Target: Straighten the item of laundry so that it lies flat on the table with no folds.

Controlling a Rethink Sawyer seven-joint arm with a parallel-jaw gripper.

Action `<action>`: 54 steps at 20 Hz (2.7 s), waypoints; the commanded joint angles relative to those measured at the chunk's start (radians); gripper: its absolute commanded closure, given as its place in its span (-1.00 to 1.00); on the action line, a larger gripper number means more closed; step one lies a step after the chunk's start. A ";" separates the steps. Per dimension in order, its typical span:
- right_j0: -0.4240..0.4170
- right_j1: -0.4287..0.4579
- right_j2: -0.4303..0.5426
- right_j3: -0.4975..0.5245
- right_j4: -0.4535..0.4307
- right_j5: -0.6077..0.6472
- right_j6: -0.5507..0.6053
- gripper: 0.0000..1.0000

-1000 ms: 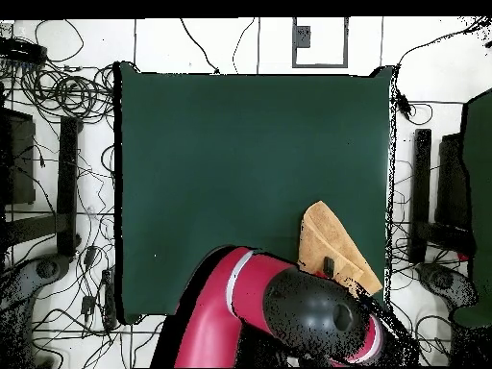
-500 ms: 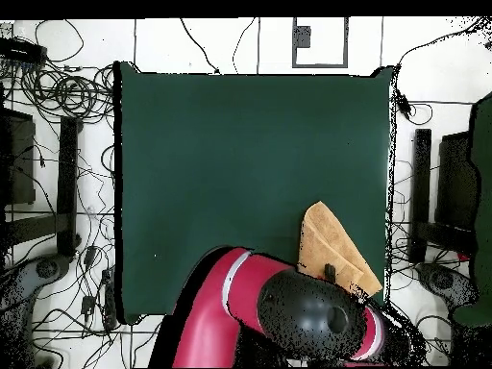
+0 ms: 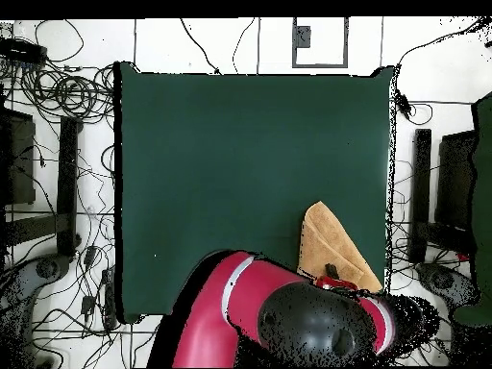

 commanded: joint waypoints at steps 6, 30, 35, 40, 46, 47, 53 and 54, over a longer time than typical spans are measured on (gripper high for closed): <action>-0.063 0.148 0.371 -0.256 -0.301 0.072 0.489 1.00; -0.244 0.057 0.641 -0.148 -0.107 -0.157 0.492 1.00; -0.234 0.036 0.651 -0.130 -0.131 -0.125 0.539 1.00; -0.219 0.015 0.661 -0.111 -0.146 -0.078 0.575 1.00; -0.208 -0.012 0.671 -0.099 -0.185 -0.039 0.642 1.00; -0.212 -0.014 0.675 -0.095 -0.178 -0.036 0.642 1.00; -0.219 -0.030 0.694 -0.070 -0.145 -0.013 0.631 1.00; -0.221 -0.033 0.698 -0.066 -0.140 -0.009 0.628 1.00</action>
